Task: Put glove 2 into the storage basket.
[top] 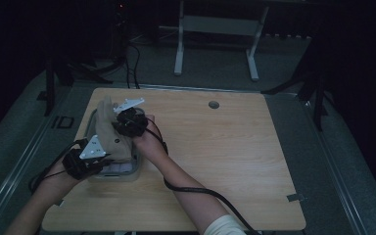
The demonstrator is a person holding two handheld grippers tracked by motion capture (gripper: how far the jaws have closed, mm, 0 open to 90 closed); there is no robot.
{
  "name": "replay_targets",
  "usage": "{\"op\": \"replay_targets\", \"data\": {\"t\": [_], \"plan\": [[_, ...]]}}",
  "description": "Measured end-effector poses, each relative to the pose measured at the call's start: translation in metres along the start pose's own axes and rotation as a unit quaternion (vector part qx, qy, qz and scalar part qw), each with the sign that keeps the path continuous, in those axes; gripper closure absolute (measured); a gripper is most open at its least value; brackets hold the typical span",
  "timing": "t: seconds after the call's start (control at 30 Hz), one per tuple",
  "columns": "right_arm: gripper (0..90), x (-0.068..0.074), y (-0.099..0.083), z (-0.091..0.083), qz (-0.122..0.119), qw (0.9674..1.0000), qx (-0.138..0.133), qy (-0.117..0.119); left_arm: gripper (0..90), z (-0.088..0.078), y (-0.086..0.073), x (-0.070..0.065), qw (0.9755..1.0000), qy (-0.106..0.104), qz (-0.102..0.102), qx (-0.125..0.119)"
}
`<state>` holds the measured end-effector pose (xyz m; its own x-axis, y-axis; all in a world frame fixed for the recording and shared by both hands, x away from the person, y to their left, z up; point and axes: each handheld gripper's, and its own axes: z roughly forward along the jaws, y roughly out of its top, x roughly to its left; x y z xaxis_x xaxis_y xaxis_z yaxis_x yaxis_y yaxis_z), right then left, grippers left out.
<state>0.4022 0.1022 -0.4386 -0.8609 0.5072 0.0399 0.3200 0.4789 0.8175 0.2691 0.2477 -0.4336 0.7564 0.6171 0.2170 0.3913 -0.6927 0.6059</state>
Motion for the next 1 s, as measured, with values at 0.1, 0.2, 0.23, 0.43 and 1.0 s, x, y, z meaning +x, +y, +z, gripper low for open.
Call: {"op": "replay_targets", "data": {"t": [0.1,0.2,0.23,0.43,1.0], "plan": [[80.1,-0.002,-0.004,0.006,0.005,1.0000,0.004,0.004,81.7,0.004,-0.003,0.001,1.0000,0.000,-0.002,0.005],[80.2,-0.005,-0.008,0.014,0.009,0.9998,0.013,0.006,81.7,0.011,-0.007,0.004,0.9999,-0.004,-0.007,0.011],[80.2,-0.005,-0.008,0.014,0.009,0.9998,0.013,0.006,81.7,0.011,-0.007,0.004,0.9999,-0.004,-0.007,0.011],[80.0,-0.011,-0.018,0.031,0.025,0.9990,0.035,0.009,81.6,0.023,-0.014,0.009,0.9995,-0.015,-0.019,0.021],[46.9,-0.029,-0.029,0.031,0.028,0.9976,0.063,-0.002,70.9,0.041,-0.021,0.013,0.9970,-0.043,-0.059,0.027]]}}
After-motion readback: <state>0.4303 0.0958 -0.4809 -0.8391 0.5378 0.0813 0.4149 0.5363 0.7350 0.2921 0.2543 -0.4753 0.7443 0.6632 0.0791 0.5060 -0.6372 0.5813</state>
